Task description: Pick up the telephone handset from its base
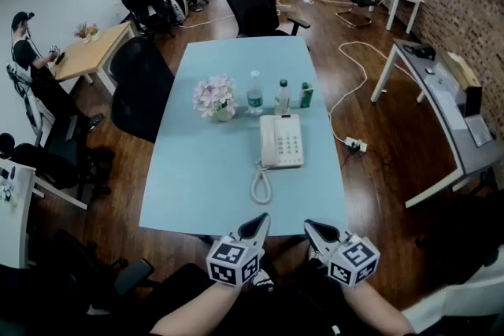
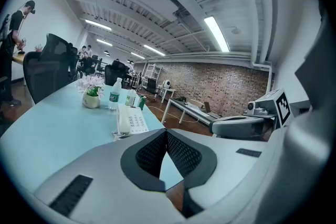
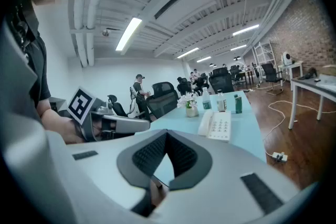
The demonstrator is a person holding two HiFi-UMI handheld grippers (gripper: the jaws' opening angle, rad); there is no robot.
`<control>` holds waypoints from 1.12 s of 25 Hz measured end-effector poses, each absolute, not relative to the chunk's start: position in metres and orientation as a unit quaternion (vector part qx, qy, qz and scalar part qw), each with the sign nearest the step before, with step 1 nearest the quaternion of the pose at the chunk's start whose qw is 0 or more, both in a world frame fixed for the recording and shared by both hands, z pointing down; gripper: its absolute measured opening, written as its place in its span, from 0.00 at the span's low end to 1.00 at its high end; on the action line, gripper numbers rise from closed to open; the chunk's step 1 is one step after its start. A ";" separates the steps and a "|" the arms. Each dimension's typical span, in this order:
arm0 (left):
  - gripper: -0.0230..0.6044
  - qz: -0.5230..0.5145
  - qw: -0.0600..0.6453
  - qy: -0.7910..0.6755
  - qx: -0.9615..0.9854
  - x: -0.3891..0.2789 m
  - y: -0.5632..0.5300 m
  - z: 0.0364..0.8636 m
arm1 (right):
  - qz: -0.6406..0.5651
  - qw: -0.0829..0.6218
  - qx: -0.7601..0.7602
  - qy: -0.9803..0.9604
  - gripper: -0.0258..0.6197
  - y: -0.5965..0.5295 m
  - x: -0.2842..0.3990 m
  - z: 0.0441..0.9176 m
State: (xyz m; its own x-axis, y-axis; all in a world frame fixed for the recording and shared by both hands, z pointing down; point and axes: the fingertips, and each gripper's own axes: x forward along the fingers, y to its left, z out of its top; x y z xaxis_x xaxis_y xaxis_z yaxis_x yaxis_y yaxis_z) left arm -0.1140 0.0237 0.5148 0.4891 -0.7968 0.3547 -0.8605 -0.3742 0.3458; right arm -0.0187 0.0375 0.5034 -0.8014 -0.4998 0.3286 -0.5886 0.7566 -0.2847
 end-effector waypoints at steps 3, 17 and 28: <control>0.04 0.068 0.252 -0.517 0.815 -0.120 0.003 0.518 | 0.193 0.122 0.279 -0.933 0.06 0.024 -0.023 0.504; 0.34 0.097 0.222 -0.612 0.753 -0.145 -0.159 0.523 | 0.157 0.106 0.213 -0.959 0.06 -0.112 -0.019 0.482; 0.45 0.217 0.292 -0.625 0.691 -0.161 -0.298 0.634 | 0.180 0.086 0.204 -0.959 0.06 -0.203 -0.014 0.485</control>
State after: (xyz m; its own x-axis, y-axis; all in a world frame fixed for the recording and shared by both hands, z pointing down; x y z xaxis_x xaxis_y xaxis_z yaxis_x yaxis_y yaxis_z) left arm -0.1614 -0.2984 0.6338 0.1254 -0.7366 0.6647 -0.9899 -0.0485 0.1331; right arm -0.0140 -0.2026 0.4846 -0.9022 -0.3590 0.2390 -0.4213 0.8525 -0.3095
